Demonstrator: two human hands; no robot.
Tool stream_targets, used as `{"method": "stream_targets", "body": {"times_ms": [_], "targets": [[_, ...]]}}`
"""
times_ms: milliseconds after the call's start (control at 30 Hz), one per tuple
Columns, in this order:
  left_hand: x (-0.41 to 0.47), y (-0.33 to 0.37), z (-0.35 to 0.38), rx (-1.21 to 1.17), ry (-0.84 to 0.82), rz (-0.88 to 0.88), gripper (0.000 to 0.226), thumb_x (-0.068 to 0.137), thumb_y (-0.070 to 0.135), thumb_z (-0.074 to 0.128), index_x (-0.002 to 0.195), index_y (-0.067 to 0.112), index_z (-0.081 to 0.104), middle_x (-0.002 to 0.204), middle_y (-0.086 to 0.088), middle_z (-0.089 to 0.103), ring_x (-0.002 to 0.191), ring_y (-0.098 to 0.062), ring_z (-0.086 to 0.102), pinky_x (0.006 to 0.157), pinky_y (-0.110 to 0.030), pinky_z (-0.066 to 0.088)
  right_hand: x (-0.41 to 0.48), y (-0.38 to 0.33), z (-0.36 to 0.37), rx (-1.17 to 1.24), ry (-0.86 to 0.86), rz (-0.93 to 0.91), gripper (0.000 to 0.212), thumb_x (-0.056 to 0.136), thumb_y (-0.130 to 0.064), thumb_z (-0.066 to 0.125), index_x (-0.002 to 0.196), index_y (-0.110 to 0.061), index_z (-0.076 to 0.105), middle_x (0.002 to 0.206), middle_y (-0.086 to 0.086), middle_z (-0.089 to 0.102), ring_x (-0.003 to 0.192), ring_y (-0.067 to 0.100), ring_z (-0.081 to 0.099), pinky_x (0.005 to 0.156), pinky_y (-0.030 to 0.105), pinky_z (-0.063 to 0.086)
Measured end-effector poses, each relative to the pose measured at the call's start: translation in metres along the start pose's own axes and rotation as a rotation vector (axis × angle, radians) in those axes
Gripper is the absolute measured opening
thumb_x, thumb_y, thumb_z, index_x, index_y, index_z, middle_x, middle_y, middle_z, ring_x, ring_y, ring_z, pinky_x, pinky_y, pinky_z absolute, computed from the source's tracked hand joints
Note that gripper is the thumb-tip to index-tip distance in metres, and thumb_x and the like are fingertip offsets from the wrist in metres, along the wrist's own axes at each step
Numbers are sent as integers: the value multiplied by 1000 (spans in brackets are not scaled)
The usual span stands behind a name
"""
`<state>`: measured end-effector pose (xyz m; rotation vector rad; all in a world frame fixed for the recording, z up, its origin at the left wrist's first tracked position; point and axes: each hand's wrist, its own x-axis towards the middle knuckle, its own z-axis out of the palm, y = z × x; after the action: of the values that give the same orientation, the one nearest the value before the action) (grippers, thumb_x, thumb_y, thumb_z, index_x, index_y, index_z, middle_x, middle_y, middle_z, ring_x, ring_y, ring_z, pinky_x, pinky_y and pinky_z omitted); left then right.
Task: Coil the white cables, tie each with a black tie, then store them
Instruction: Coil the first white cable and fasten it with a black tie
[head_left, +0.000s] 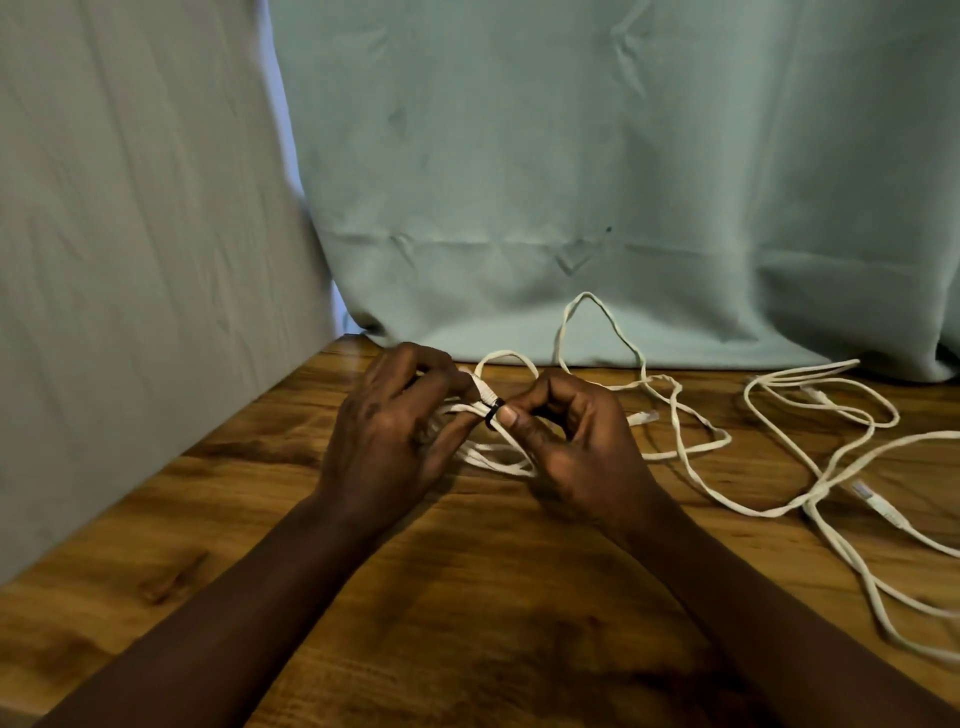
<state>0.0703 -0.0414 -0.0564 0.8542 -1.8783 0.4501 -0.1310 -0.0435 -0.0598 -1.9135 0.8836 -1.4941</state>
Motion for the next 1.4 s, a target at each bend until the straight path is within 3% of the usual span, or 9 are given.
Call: {"method": "stream_targets", "body": {"times_ms": [167, 267, 500, 633, 800, 1100, 1267, 1400], "targets": [[2, 2, -1, -226, -15, -171, 25, 80, 17, 88, 100, 15, 73, 102, 6, 63, 95, -8, 65, 72, -28, 58, -1, 0, -1, -57, 41, -31, 12, 93, -17, 72, 85, -26, 71, 92, -7, 76, 99, 14, 70, 90, 51, 54], [4, -2, -3, -260, -50, -160, 24, 81, 19, 88, 100, 15, 75, 101, 6, 65, 95, -8, 66, 69, -23, 57, -2, 2, -2, -90, 22, -48, 9, 95, -16, 71, 89, -22, 70, 94, -7, 75, 99, 14, 69, 88, 51, 54], [4, -2, -3, -394, -126, -222, 17, 86, 19, 83, 102, 18, 79, 102, 6, 69, 97, -11, 69, 72, -23, 58, -2, 9, -3, -198, 25, -91, 4, 96, -14, 70, 93, -17, 69, 92, -7, 73, 93, 13, 69, 79, 42, 54], [3, -5, 1, -396, -175, -259, 9, 91, 25, 77, 100, 22, 80, 100, 9, 69, 96, -7, 69, 74, -28, 61, -3, 12, -1, -280, 34, -149, 7, 96, -22, 66, 93, -15, 69, 91, -4, 71, 90, 14, 66, 75, 43, 52], [3, -9, 1, -383, -239, -267, 8, 91, 21, 77, 98, 26, 81, 98, 12, 69, 93, -6, 68, 74, -23, 58, -5, 16, 3, -351, 6, -171, 12, 95, -26, 64, 93, -15, 67, 90, -2, 67, 88, 16, 64, 71, 43, 52], [-1, -14, 3, -398, -278, -256, 7, 86, 21, 83, 92, 23, 81, 95, 13, 70, 91, -10, 70, 75, -34, 60, -11, 14, 5, -444, -37, -187, 10, 96, -21, 65, 90, -12, 65, 83, 1, 66, 78, 15, 61, 66, 39, 49], [-5, -13, 7, -477, -351, -350, 10, 85, 21, 82, 88, 29, 77, 96, 13, 70, 95, -11, 69, 78, -46, 61, -11, 14, 7, -561, -94, -179, 8, 97, -19, 66, 92, -13, 64, 87, 2, 64, 81, 17, 58, 68, 39, 50], [-6, -8, 10, -313, -352, -283, 3, 93, 25, 73, 94, 28, 72, 100, 12, 65, 95, -8, 63, 80, -43, 58, -8, 14, 7, -572, -96, -143, 9, 97, -21, 66, 92, -15, 64, 85, -1, 63, 80, 13, 56, 67, 37, 49]]}}
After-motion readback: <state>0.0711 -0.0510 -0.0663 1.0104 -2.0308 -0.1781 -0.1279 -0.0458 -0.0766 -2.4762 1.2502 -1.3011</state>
